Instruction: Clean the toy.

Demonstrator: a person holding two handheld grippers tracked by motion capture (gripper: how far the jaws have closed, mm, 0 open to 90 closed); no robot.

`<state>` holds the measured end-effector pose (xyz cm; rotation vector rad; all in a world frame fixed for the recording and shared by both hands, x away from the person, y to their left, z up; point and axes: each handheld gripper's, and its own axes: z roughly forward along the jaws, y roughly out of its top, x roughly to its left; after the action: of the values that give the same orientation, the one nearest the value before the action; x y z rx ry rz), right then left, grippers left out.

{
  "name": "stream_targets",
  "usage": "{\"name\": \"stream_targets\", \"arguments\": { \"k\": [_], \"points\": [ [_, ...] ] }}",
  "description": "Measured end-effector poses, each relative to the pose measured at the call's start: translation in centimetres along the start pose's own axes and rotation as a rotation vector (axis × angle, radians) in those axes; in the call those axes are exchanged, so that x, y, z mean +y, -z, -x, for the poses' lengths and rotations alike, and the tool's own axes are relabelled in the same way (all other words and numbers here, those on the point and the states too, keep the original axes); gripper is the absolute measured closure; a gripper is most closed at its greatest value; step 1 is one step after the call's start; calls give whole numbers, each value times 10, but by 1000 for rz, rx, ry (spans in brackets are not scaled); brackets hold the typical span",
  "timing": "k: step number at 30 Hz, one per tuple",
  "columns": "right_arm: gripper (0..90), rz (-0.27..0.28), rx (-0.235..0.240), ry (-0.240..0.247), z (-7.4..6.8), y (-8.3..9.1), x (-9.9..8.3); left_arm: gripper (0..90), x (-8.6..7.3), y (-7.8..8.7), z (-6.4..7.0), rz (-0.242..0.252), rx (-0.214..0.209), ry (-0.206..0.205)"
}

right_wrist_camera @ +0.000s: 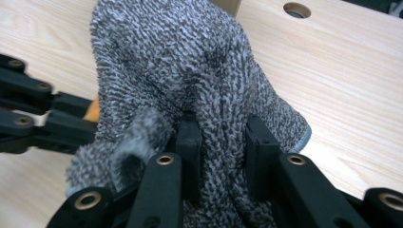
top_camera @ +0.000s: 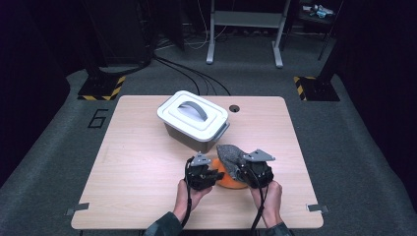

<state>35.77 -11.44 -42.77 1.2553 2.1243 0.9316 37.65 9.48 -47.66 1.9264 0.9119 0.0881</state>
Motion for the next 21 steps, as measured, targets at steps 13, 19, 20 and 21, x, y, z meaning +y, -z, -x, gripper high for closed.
{"name": "stream_targets", "arguments": {
  "k": [13, 19, 20, 21],
  "points": [
    [715, -22, -49, -96, 26, -10, -22, 544, -1, 0, 5, 24, 41, -116],
    [715, -25, -25, -102, 31, -14, -19, 503, 0, -5, 0, -5, 51, -214],
    [716, -25, -26, -105, 30, -15, -18, 543, 0, -6, 0, -6, 48, -216],
    [716, -30, -30, -89, 31, -15, -18, 592, -1, -7, 0, 2, 45, -205]
  ]
}}
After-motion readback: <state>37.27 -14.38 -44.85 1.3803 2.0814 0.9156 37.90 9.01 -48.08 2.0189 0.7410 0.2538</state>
